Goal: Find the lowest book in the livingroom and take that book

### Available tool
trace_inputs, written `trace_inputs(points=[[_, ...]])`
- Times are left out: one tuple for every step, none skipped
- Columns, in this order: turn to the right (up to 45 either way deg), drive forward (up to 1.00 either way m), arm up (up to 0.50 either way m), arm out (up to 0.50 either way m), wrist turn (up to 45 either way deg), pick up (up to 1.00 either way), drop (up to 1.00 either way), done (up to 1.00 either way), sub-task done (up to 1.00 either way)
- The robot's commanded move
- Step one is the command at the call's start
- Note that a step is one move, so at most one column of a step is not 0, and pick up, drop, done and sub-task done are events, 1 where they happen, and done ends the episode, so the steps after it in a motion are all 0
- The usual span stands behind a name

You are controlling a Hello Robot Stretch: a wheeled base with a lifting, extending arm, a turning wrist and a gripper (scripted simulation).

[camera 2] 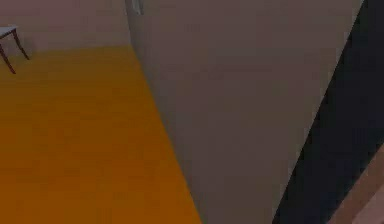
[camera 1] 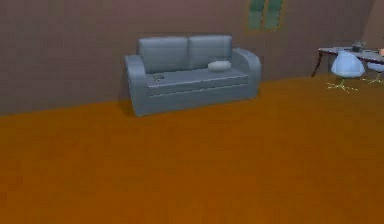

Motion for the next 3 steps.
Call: trace_inputs(points=[[30.0,0.0,0.0,0.0,0.0,0.0,0.0,0.0,0.0],[0.0,1.0,0.0,0.0,0.0,0.0,0.0,0.0,0.0],[0.0,1.0,0.0,0.0,0.0,0.0,0.0,0.0,0.0]])
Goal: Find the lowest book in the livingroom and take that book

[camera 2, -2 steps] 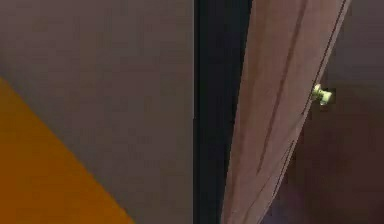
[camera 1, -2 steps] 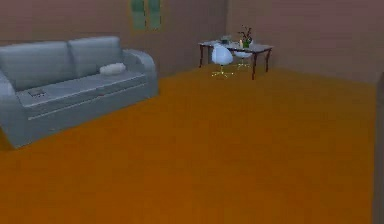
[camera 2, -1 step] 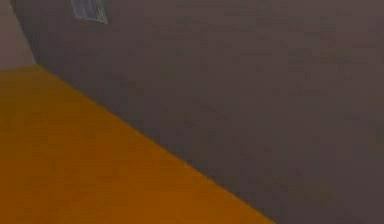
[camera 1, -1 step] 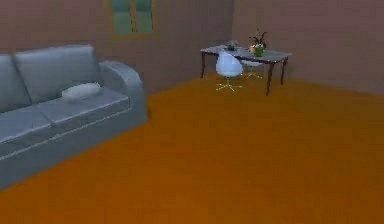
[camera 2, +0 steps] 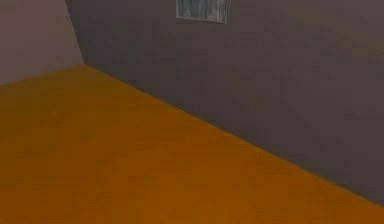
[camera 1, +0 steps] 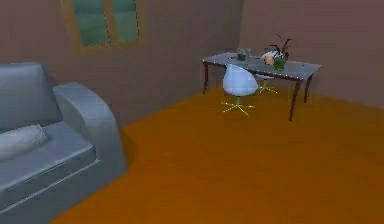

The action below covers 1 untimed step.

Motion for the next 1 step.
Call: trace_inputs(points=[[3.0,0.0,0.0,0.0,0.0,0.0,0.0,0.0,0.0]])
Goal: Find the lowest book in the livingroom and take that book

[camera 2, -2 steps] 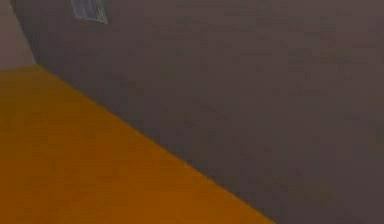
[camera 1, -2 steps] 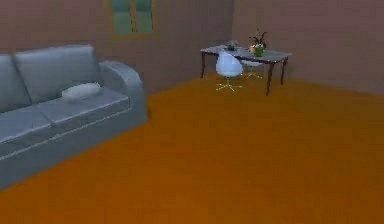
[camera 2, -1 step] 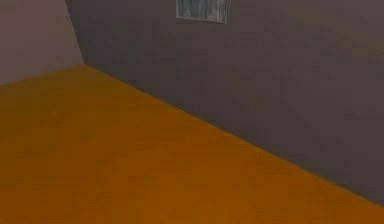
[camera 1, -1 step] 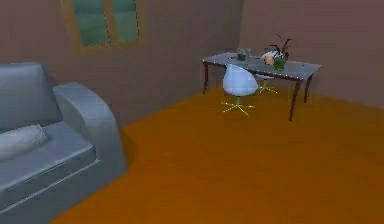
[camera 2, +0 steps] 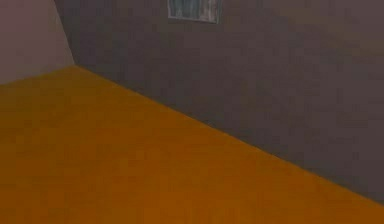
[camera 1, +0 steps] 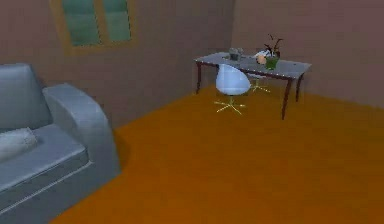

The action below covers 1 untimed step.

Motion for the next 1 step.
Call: trace_inputs(points=[[0.0,1.0,0.0,0.0,0.0,0.0,0.0,0.0,0.0]])
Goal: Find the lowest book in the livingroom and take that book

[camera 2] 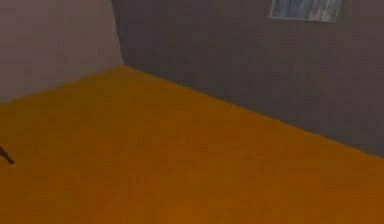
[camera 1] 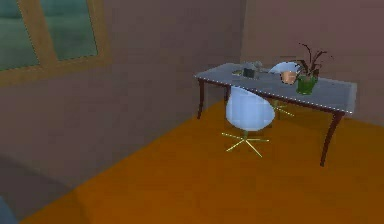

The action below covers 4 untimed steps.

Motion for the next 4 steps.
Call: trace_inputs(points=[[3.0,0.0,0.0,0.0,0.0,0.0,0.0,0.0,0.0],[0.0,0.3,0.0,0.0,0.0,0.0,0.0,0.0,0.0],[-9.0,0.0,0.0,0.0,0.0,0.0,0.0,0.0,0.0],[0.0,1.0,0.0,0.0,0.0,0.0,0.0,0.0,0.0]])
